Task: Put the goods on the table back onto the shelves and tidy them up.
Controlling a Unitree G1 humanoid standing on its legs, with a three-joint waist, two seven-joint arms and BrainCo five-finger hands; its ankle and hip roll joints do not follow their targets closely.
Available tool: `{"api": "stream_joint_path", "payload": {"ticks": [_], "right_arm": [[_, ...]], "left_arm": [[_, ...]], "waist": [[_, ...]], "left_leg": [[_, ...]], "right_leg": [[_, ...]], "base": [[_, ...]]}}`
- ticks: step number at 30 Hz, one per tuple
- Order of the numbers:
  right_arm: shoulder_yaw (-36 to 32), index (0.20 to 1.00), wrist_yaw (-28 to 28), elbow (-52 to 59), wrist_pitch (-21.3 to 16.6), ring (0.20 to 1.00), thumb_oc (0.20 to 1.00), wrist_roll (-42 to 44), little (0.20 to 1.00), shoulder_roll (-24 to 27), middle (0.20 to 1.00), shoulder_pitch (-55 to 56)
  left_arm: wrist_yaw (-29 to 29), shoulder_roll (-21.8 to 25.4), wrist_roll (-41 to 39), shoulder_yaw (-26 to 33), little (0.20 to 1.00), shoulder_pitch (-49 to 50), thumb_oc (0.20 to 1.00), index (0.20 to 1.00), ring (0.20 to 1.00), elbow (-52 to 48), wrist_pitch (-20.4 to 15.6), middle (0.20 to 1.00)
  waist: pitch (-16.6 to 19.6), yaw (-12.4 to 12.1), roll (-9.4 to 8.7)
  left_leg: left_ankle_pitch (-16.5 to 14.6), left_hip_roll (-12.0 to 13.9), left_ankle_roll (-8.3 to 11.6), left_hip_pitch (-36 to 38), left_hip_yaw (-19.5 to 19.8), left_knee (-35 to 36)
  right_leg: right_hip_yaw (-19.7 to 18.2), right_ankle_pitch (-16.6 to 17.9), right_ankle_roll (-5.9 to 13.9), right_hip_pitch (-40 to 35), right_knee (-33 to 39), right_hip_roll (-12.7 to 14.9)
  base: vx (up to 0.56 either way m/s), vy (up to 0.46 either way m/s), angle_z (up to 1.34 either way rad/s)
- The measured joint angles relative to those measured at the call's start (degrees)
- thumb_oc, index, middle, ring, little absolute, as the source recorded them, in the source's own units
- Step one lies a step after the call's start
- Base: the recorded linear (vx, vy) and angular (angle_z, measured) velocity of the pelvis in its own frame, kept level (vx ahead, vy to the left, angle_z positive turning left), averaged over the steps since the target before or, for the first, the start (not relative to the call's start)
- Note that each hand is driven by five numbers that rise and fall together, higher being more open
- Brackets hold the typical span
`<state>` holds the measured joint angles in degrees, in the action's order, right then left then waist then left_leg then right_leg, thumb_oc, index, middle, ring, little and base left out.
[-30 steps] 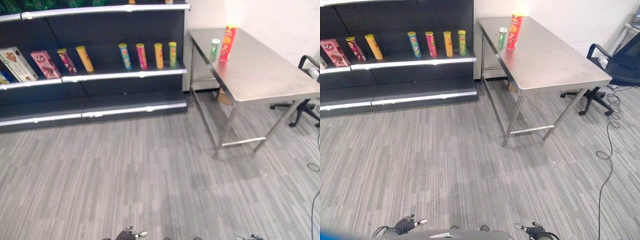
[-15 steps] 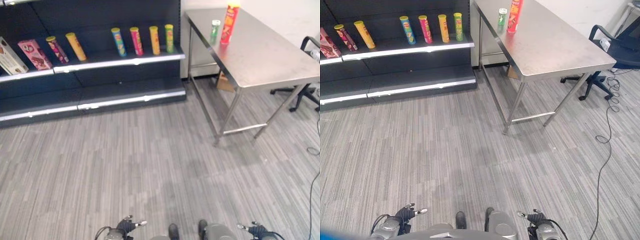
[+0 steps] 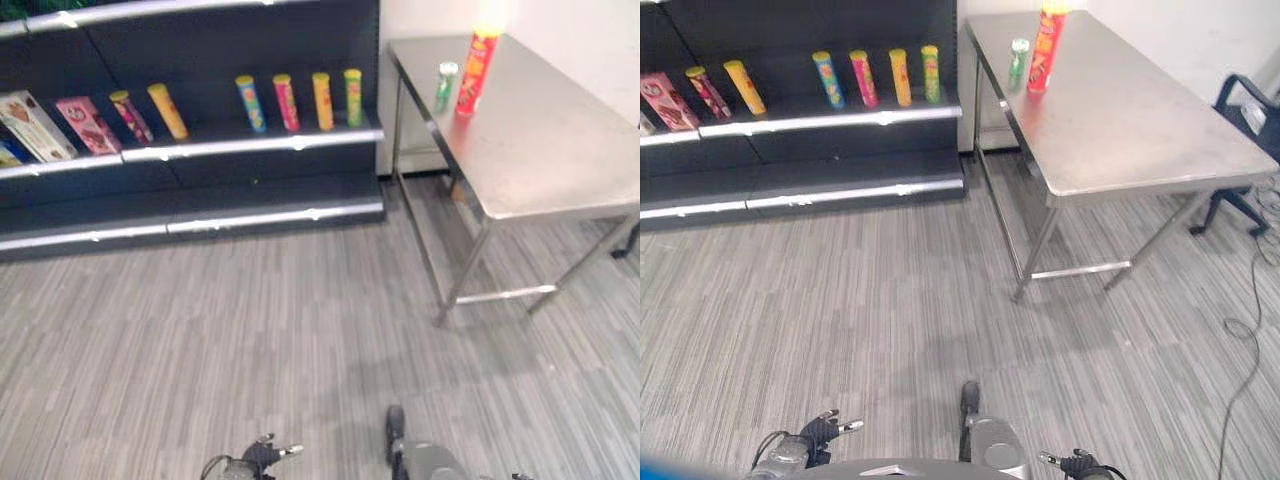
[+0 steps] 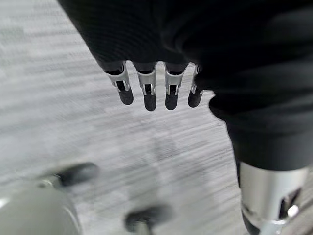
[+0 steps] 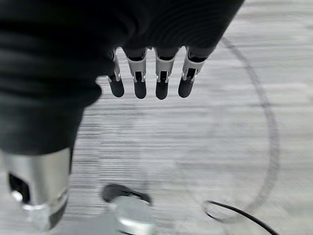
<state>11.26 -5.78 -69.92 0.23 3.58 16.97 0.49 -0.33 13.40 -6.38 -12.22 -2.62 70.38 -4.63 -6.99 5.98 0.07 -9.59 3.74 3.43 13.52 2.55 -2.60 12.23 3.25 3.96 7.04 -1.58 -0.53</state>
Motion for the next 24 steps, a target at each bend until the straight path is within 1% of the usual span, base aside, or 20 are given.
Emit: {"api": "stream_joint_path", "payload": {"ticks": [1,2,4,5,6,7,8,9,11,12,14,15,16,17,19,20,21,22,23,24], "right_arm": [[0.6,1.000,0.0,0.4,-0.1,1.000,1.000,-0.9,1.000,0.4,1.000,-0.5],[0.8,1.000,0.0,0.5,-0.1,1.000,1.000,-1.5,1.000,0.7,1.000,-0.4],[1.1,1.000,0.1,1.6,-0.2,1.000,1.000,-2.6,1.000,1.0,1.000,-0.5],[2.4,1.000,0.1,1.4,-0.2,1.000,1.000,-3.3,1.000,1.3,1.000,-0.3],[3.0,1.000,0.0,2.1,-0.4,1.000,1.000,-3.6,1.000,2.0,1.000,-0.4],[3.0,1.000,0.0,2.0,-0.4,1.000,1.000,-3.7,1.000,2.2,1.000,-0.5],[3.0,1.000,0.1,1.8,0.3,1.000,1.000,-3.7,1.000,2.0,1.000,-0.4],[3.3,1.000,0.0,1.5,0.5,1.000,1.000,-3.6,1.000,1.7,1.000,-0.4],[3.4,1.000,-0.2,1.3,0.8,1.000,1.000,-3.6,1.000,1.3,1.000,-0.8],[3.5,1.000,-0.2,1.2,0.6,1.000,1.000,-3.7,1.000,1.4,1.000,-1.6],[4.9,1.000,-0.3,1.2,0.6,1.000,1.000,-3.7,1.000,1.1,1.000,-2.7],[5.7,1.000,-0.2,1.1,0.6,1.000,1.000,-3.8,1.000,0.9,1.000,-3.2],[6.2,1.000,-0.2,1.0,0.5,1.000,1.000,-4.0,1.000,1.1,1.000,-3.8],[6.1,1.000,-0.4,-0.2,0.4,1.000,1.000,-5.0,1.000,1.3,1.000,-5.6],[6.0,1.000,-0.7,-0.3,0.2,1.000,1.000,-5.5,1.000,1.3,1.000,-6.1],[5.9,1.000,-0.8,-0.5,0.3,1.000,1.000,-5.6,1.000,1.3,1.000,-6.1],[5.9,1.000,-1.0,-0.8,0.2,1.000,1.000,-5.9,1.000,1.3,1.000,-6.2],[5.5,1.000,-1.2,-0.8,0.1,1.000,1.000,-5.9,1.000,1.4,1.000,-5.9],[5.6,1.000,-1.2,-0.6,-0.1,1.000,1.000,-6.0,1.000,1.7,1.000,-5.2],[5.6,1.000,-1.1,-2.0,0.2,1.000,1.000,-6.1,1.000,1.6,1.000,-4.4]], "left_arm": [[0.0,0.0,0.0,-0.3,1.000,0.0,1.000,1.000,1.000,0.1,0.1,1.000],[0.0,-0.2,0.0,-0.4,1.000,0.1,1.000,1.000,1.000,0.1,0.0,1.000],[0.0,-0.7,0.0,-0.3,1.000,0.7,1.000,1.000,1.000,0.2,0.1,1.000],[0.0,-1.0,0.0,-0.3,1.000,0.5,1.000,1.000,1.000,0.2,0.1,1.000],[0.0,-1.8,-0.1,-0.1,1.000,1.1,1.000,1.000,1.000,0.3,0.3,1.000],[0.1,-2.1,-0.1,0.1,1.000,0.7,1.000,1.000,1.000,0.3,0.3,1.000],[0.1,-2.2,-0.2,0.8,1.000,0.5,1.000,1.000,1.000,0.1,0.3,1.000],[0.1,-1.6,-0.4,1.4,1.000,0.4,1.000,1.000,1.000,-0.3,0.2,1.000],[0.3,-0.7,-0.4,1.3,1.000,0.3,1.000,1.000,1.000,0.1,0.1,1.000],[0.3,-0.4,-0.8,1.2,1.000,-0.6,1.000,1.000,1.000,-0.2,0.1,1.000],[0.4,-0.2,-1.3,1.2,1.000,-0.4,1.000,1.000,1.000,0.1,0.1,1.000],[0.5,0.0,-1.3,1.2,1.000,-0.4,1.000,1.000,1.000,0.4,0.2,1.000],[0.5,0.0,-1.3,1.2,1.000,-0.2,1.000,1.000,1.000,0.5,0.2,1.000],[0.5,0.0,-1.3,1.2,1.000,-0.7,1.000,1.000,1.000,0.9,0.2,1.000],[0.6,0.0,-1.4,1.2,1.000,-0.2,1.000,1.000,1.000,1.4,0.2,1.000],[0.6,0.0,-1.4,1.3,1.000,-0.3,1.000,1.000,1.000,1.9,0.2,1.000],[0.6,-0.1,-1.4,1.4,1.000,0.1,1.000,1.000,1.000,1.9,0.2,1.000],[0.6,-0.2,-1.4,1.3,1.000,1.1,1.000,1.000,1.000,2.0,0.2,1.000],[0.6,-0.2,-1.4,1.1,1.000,1.8,1.000,1.000,1.000,1.7,0.2,1.000],[0.6,-0.5,-1.4,1.7,1.000,1.9,1.000,1.000,1.000,2.5,0.2,1.000]], "waist": [[0.1,0.2,-0.09],[0.7,0.1,-0.24],[1.1,0.0,-0.39],[1.6,-0.5,-0.91],[2.1,-0.7,0.30],[2.0,-0.7,0.80],[1.7,-1.3,0.28],[1.2,-1.8,-1.68],[0.7,-2.2,-2.69],[-0.1,-2.8,-2.62],[-0.8,-3.5,-2.23],[-1.1,-4.0,-2.29],[-1.6,-4.6,-1.67],[-3.2,-4.7,0.25],[-4.6,-5.4,0.25],[-4.5,-6.2,0.78],[-4.8,-6.6,0.41],[-4.3,-6.6,0.90],[-3.3,-6.3,1.52],[-2.3,-6.6,1.80]], "left_leg": [[-0.5,0.1,0.86,-1.1,0.0,-4.0],[-0.7,0.0,2.71,-2.4,-0.1,-7.5],[-0.1,-0.1,6.51,-7.5,0.4,-21.3],[-0.3,-0.9,9.30,-11.7,1.0,-29.8],[1.8,-1.0,9.65,-15.7,2.1,-34.8],[4.6,-0.7,10.34,-18.7,2.9,-40.3],[9.7,-0.9,11.61,-21.0,2.6,-43.8],[12.7,-2.1,11.01,-22.9,0.1,-47.6],[9.2,-1.1,6.87,-25.0,-4.0,-44.6],[9.0,-0.5,6.08,-26.6,-5.7,-37.6],[9.7,0.1,5.49,-27.5,-5.5,-26.5],[10.8,0.1,4.36,-25.8,-4.9,-15.4],[13.2,0.8,3.87,-23.8,-3.3,-0.9],[17.0,3.4,4.52,-24.2,-1.6,8.7],[18.8,5.1,5.12,-25.6,-1.7,8.7],[18.9,5.5,5.18,-25.0,-2.4,8.6],[19.0,6.1,5.10,-24.2,-2.9,8.6],[19.1,5.7,4.95,-22.7,-2.4,8.2],[19.1,5.1,4.76,-22.1,-2.6,8.3],[19.9,2.9,3.44,-18.6,-3.1,8.6]], "right_leg": [[0.4,-0.2,-0.38,-1.7,1.3,-0.1],[0.7,-0.2,-0.79,-2.8,2.4,-0.2],[1.7,-0.7,-1.56,-6.7,5.0,-0.4],[1.7,0.7,-4.26,-7.1,5.3,-0.1],[1.3,-0.7,-7.54,-7.2,4.6,-1.5],[1.2,-1.1,-9.06,-7.4,4.4,-1.7],[0.9,-1.5,-9.35,-7.7,4.1,-1.4],[0.0,-1.9,-9.25,-9.1,4.6,-0.1],[-0.7,-2.0,-9.48,-11.1,6.2,0.5],[-0.8,-1.7,-9.84,-12.0,7.5,0.1],[-1.6,-2.3,-9.76,-12.5,7.6,-0.6],[-2.2,-2.6,-8.80,-12.8,7.6,-0.9],[-3.0,-3.0,-7.87,-13.2,7.6,-1.7],[-3.2,-3.9,-7.47,-14.5,7.6,-3.7],[-4.7,-5.7,-8.87,-17.1,7.6,-4.0],[-5.8,-6.3,-8.20,-18.2,7.6,-4.1],[-7.0,-6.8,-7.73,-19.5,7.6,-4.0],[-8.1,-7.1,-7.77,-21.3,7.4,-3.6],[-9.2,-8.4,-6.65,-21.8,7.4,-3.5],[-11.5,-10.5,-4.94,-23.2,7.2,-1.8]], "base": [[0.18,-0.115,0.17],[0.26,-0.184,0.23],[0.17,-0.147,0.20],[0.24,-0.213,-0.08],[0.24,-0.210,-0.17],[0.21,-0.144,-0.14],[0.24,-0.085,-0.19],[0.24,-0.087,-0.16],[0.23,-0.023,-0.10],[0.30,0.027,-0.21],[0.32,0.070,-0.25],[0.35,0.090,-0.27],[0.38,0.081,-0.28],[0.37,0.065,-0.35],[0.40,0.072,-0.33],[0.27,0.063,-0.45],[0.36,0.145,-0.66],[0.42,0.179,-0.65],[0.63,0.290,-0.78],[0.51,0.250,-0.89]]}}
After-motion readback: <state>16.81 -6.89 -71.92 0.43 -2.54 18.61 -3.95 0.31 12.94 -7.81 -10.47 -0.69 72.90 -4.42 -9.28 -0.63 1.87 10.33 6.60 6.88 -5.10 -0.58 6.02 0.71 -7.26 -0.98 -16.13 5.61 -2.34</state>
